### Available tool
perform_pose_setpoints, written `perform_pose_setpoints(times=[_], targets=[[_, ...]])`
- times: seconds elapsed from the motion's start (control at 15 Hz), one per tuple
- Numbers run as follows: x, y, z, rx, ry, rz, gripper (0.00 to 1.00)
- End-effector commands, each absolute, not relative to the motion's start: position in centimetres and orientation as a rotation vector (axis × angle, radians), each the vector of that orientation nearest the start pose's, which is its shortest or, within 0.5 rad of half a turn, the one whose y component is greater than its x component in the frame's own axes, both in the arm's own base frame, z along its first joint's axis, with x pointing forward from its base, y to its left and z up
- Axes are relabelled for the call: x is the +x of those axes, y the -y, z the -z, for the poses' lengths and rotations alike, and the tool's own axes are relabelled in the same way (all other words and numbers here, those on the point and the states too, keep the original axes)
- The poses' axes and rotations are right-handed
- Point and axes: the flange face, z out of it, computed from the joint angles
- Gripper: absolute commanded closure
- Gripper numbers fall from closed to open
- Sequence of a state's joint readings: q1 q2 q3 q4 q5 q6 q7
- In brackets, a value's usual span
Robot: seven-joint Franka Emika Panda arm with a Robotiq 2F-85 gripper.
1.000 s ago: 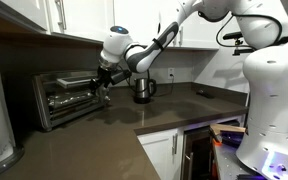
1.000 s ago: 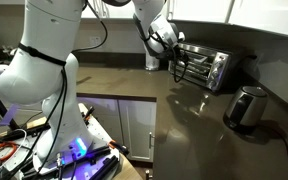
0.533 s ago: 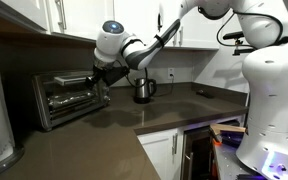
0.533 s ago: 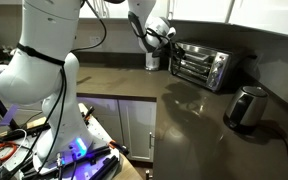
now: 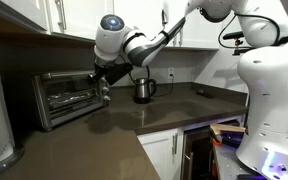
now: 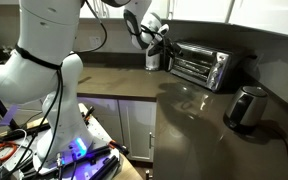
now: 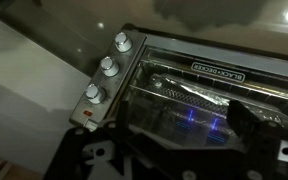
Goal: Close the oven
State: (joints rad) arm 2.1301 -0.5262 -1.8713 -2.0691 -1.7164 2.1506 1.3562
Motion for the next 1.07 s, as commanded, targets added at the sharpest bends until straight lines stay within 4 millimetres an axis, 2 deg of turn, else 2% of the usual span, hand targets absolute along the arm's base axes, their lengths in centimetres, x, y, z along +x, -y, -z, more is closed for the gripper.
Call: perform_pose_setpoints(times=[0.0, 0.6, 1.0], targets=[[57.9, -7.7, -35.5, 2.545, 0.156, -0.98, 0.0], [53.2, -9.8, -35.4, 2.844, 0.184, -0.843, 0.0], [51.2, -10.9, -35.8, 2.954, 0.221, -0.732, 0.0]])
